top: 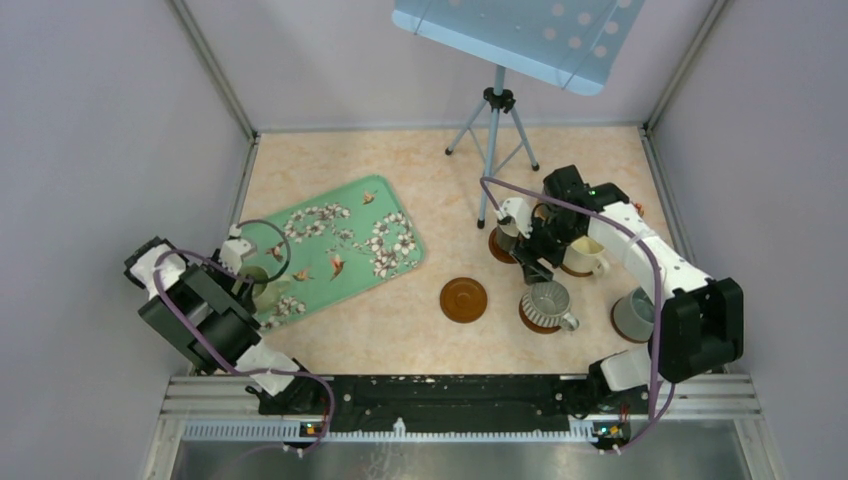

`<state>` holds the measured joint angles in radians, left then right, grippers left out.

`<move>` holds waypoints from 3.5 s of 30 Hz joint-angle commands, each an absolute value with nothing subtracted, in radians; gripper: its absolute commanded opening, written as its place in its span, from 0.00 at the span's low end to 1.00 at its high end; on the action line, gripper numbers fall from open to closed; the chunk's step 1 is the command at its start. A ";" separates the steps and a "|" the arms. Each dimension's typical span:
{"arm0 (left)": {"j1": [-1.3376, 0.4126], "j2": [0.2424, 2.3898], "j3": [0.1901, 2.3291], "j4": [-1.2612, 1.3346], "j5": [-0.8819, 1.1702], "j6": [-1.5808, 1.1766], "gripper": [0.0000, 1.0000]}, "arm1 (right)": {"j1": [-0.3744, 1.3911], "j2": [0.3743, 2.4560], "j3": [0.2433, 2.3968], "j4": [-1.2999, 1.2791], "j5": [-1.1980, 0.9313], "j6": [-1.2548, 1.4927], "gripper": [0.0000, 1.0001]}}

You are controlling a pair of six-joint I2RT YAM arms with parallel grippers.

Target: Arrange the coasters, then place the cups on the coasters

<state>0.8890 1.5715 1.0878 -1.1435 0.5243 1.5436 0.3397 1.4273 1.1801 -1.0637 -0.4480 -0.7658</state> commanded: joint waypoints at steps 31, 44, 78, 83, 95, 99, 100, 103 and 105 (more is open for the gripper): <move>0.455 1.621 1.028 -0.925 0.848 1.434 0.77 | 0.634 1.621 1.372 -0.608 -0.427 -0.376 0.64; 0.501 1.529 1.120 -1.012 0.902 1.212 0.99 | 0.871 1.931 1.688 -0.563 -0.337 -0.299 0.61; 0.638 1.562 1.313 -0.804 0.804 0.558 0.99 | 1.096 2.467 2.301 -0.591 -0.196 -0.356 0.36; 0.639 1.561 1.307 -0.798 0.821 0.543 0.99 | 1.099 2.465 2.331 -0.604 -0.171 -0.338 0.03; 0.640 1.506 1.250 -0.778 0.872 0.541 0.99 | 1.097 2.107 1.969 -0.475 -0.007 -0.098 0.00; 0.640 1.501 1.250 -0.785 0.894 0.526 0.99 | 1.097 1.959 1.844 -0.434 0.056 -0.041 0.00; 0.640 1.496 1.249 -0.784 0.898 0.521 0.99 | 1.096 1.925 1.808 -0.423 0.084 -0.035 0.00; 0.639 1.480 1.247 -0.781 0.905 0.511 0.99 | 1.097 1.818 1.676 -0.373 0.181 -0.016 0.00; 0.640 1.469 1.244 -0.781 0.903 0.507 0.99 | 1.096 1.746 1.581 -0.344 0.247 0.007 0.00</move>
